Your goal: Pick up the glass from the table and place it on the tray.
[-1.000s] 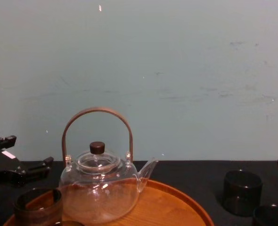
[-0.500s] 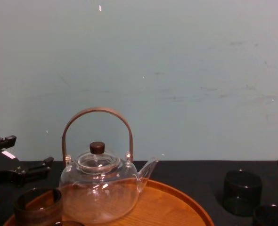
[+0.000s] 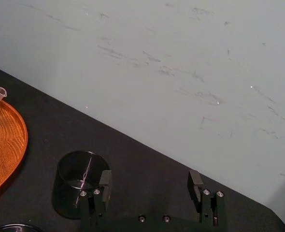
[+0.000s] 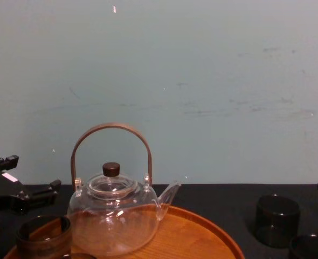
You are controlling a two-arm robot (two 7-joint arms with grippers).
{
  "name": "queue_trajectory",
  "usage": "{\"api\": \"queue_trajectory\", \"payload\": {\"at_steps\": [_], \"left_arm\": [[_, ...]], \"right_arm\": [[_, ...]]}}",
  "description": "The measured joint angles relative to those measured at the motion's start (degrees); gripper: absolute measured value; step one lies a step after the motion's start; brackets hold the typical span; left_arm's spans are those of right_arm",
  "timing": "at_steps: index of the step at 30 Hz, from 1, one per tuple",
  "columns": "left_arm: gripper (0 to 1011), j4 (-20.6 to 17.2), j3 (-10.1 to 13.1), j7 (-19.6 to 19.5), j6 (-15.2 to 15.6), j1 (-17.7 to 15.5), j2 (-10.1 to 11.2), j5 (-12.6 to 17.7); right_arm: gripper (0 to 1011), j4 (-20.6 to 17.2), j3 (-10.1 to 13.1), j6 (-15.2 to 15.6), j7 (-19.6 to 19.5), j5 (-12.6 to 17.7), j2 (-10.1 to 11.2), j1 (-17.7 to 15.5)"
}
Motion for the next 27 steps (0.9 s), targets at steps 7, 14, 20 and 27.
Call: {"api": "queue_trajectory", "payload": {"at_steps": [7,14,20,27], "left_arm": [[1001,0.00,0.00,0.00,0.00,0.00,0.00,0.00],[1001,0.00,0.00,0.00,0.00,0.00,0.00,0.00],[1001,0.00,0.00,0.00,0.00,0.00,0.00,0.00],[1001,0.00,0.00,0.00,0.00,0.00,0.00,0.00]], "right_arm": [[1002,0.00,0.00,0.00,0.00,0.00,0.00,0.00],[1002,0.00,0.00,0.00,0.00,0.00,0.00,0.00],[1003,-1.01,0.97,0.56,2.31,0.84,0.43,-0.88],[1002,-5.23,2.39,2.07,4.17,1.83,2.07,-4.12]]}}
